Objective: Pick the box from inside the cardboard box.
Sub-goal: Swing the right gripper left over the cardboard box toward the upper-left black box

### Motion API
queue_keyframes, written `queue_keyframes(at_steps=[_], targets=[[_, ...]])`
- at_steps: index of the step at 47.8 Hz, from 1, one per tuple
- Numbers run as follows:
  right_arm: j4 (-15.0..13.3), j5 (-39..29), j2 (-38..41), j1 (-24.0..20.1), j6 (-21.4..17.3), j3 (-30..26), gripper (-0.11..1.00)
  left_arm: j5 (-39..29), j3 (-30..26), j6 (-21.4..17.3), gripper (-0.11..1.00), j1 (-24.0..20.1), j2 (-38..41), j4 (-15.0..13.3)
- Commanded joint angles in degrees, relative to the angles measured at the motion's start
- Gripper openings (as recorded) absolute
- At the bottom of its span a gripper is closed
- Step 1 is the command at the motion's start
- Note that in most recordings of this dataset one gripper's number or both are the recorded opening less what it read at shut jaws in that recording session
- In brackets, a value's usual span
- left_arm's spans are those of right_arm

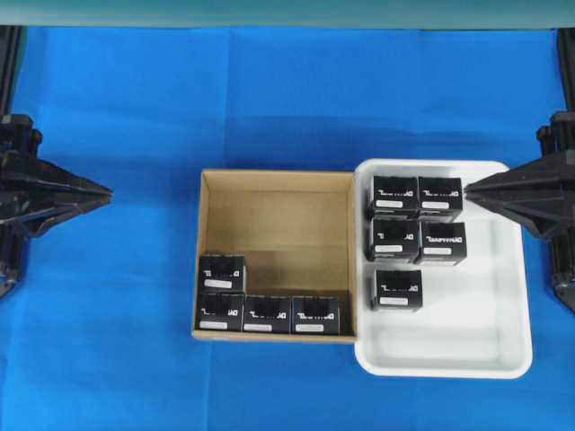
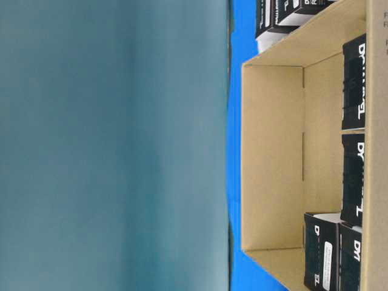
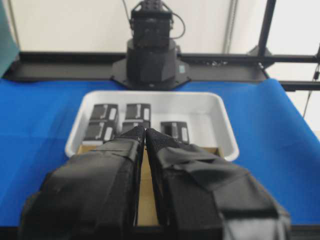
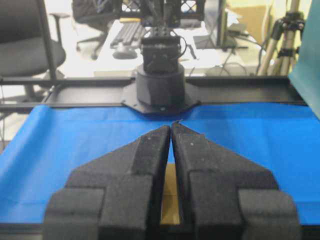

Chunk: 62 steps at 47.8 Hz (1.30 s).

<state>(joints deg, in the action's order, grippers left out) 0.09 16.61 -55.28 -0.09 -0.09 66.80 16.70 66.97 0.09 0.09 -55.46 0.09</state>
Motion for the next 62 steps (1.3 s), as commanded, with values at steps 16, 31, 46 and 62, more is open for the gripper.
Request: queue_keyframes(at_steps=[16, 31, 46, 62], targets=[[4.75, -13.18, 6.42, 0.62, -6.77, -4.22, 0.01, -1.49, -2.46, 0.35, -0.07, -0.26, 3.78, 0.97], [4.66, -29.44, 20.83, 0.62, -9.49, -16.70, 0.01, -10.46, -5.01, 0.26, -0.07, -0.18, 3.96, 0.88], [4.75, -47.02, 37.97, 0.53, -10.20, -31.82, 0.01, -11.60, -5.10, 0.35, -0.07, -0.26, 3.78, 0.88], [4.66, -65.04, 53.96, 0.62, -9.49, -50.63, 0.01, -11.60, -5.19, 0.35, -0.07, -0.26, 3.60, 0.97]])
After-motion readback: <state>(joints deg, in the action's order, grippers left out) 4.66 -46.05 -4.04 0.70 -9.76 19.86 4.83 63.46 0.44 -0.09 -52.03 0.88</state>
